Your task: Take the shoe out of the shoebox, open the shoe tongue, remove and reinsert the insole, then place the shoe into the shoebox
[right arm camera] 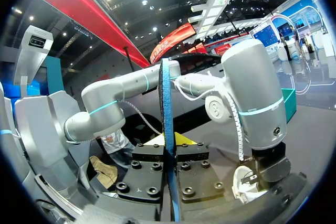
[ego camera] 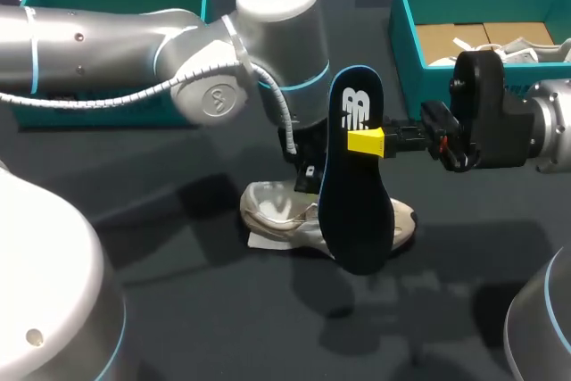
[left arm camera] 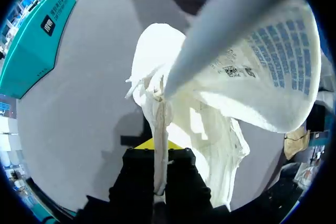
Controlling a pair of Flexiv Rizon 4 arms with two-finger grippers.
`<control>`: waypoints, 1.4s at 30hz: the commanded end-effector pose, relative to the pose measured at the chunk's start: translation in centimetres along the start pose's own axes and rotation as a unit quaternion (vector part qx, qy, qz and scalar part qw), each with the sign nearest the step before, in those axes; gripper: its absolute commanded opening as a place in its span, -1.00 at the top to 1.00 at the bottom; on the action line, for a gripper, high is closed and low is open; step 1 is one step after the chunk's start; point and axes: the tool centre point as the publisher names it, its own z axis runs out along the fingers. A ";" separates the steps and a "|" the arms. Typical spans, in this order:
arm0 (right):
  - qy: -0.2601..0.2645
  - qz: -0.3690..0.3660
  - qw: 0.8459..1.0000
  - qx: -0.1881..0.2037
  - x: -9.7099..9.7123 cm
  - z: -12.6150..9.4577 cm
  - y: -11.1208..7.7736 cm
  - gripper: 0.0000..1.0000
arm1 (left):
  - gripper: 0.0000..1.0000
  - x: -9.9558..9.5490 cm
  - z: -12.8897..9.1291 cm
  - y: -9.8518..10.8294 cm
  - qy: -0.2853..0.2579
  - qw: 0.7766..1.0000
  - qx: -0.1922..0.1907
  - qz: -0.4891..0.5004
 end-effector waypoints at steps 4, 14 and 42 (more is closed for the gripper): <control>-0.002 0.000 1.000 -0.001 0.1 0.1 -0.1 1.00 | 1.00 0.5 -2.8 0.7 0.023 0.999 0.012 0.036; -0.002 0.000 1.000 -0.001 0.1 0.1 -0.1 1.00 | 1.00 1.7 -4.8 1.0 0.017 0.986 0.010 0.163; -0.002 0.000 1.000 -0.001 0.1 0.1 -0.1 1.00 | 1.00 2.1 -6.4 0.2 0.055 0.890 -0.027 0.452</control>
